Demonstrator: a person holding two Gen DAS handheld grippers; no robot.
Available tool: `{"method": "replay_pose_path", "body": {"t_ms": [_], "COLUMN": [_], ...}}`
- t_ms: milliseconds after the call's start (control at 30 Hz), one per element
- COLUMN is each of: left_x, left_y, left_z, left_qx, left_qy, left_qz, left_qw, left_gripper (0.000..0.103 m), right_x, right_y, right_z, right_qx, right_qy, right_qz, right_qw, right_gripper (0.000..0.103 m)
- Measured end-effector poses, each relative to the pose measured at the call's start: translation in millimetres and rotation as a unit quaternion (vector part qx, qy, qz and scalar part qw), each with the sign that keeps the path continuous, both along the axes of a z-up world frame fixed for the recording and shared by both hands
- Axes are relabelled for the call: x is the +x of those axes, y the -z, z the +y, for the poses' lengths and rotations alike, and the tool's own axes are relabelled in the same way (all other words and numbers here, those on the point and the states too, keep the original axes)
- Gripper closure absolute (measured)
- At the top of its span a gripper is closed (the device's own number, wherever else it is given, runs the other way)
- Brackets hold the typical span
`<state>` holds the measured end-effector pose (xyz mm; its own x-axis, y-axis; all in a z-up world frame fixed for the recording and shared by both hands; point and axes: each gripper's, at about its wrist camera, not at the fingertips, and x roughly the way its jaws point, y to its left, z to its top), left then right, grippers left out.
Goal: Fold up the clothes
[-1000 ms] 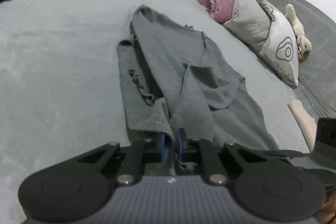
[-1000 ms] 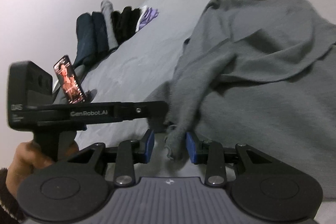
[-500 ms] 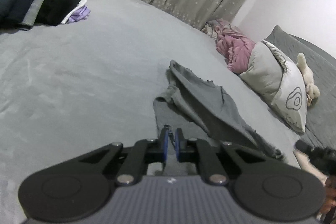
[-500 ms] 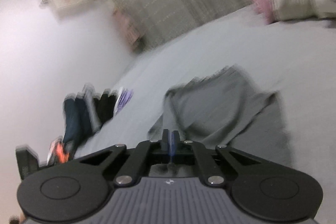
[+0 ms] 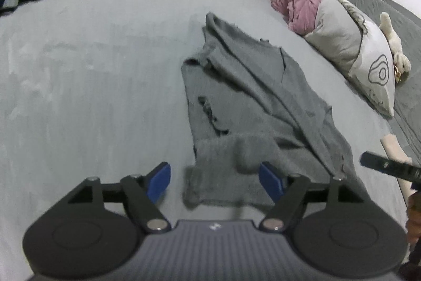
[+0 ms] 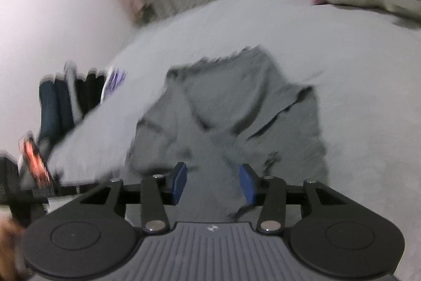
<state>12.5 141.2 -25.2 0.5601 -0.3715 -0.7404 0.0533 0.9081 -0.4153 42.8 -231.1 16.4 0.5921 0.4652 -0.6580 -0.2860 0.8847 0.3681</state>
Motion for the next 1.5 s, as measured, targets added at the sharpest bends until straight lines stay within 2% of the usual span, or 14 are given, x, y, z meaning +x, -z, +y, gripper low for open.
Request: {"method": "replay_pose_path", "body": {"t_ms": [133,233,467,567,633,700,867,967,1033,1067,1100,1133,1333,1500], "left_x": [-3,-4,-49,-59,-57,-51,-37,-27,-21,-19,-19,-20,-41,-52], "left_y": [10,19,-13,-13,-3,7,11,16,19,20,21,20,-3,15], "left_z": [1,0,10,11,13,15,23,19,15,12,11,14,26,7], "left_qx": [-0.007,-0.008,-0.093,-0.051,-0.033,-0.017,-0.036,-0.035,-0.031,-0.031,-0.032,-0.043,-0.069,-0.010], "left_qy": [0.012,0.026,0.094,0.104,0.094,0.074,0.041,0.038,0.038,0.038,0.039,0.038,0.073,0.118], "left_qz": [0.012,0.018,-0.018,-0.009,0.014,0.029,0.027,0.031,0.028,0.022,0.020,0.021,-0.002,0.056], "left_qw": [0.9998,0.9995,0.9911,0.9932,0.9949,0.9967,0.9981,0.9982,0.9984,0.9985,0.9986,0.9981,0.9950,0.9914], "left_gripper": [0.049,0.095,0.096,0.095,0.082,0.043,0.027,0.027,0.030,0.043,0.084,0.098,0.096,0.096], "right_x": [-14,-24,-33,-44,-48,-51,-49,-42,-37,-35,-32,-30,-49,-68], "right_y": [10,19,23,30,35,41,49,54,59,63,65,67,19,15], "right_z": [27,25,-55,-86,-98,-107,-120,-117,-110,-105,-102,-100,-118,-118], "right_qx": [-0.050,-0.093,-0.086,-0.080,-0.073,-0.059,0.007,0.048,0.056,0.054,0.053,0.054,0.063,0.006], "right_qy": [-0.088,-0.104,0.007,0.035,0.037,0.032,0.039,0.034,0.032,0.035,0.036,0.039,0.041,0.027], "right_qz": [-0.004,-0.010,0.013,0.033,0.050,0.067,0.095,0.101,0.100,0.095,0.091,0.087,0.030,0.039], "right_qw": [0.995,0.990,0.996,0.996,0.995,0.995,0.995,0.993,0.993,0.993,0.994,0.994,0.997,0.999], "right_gripper": [0.059,0.057,0.049,0.049,0.049,0.049,0.049,0.049,0.050,0.061,0.087,0.099,0.098,0.098]}}
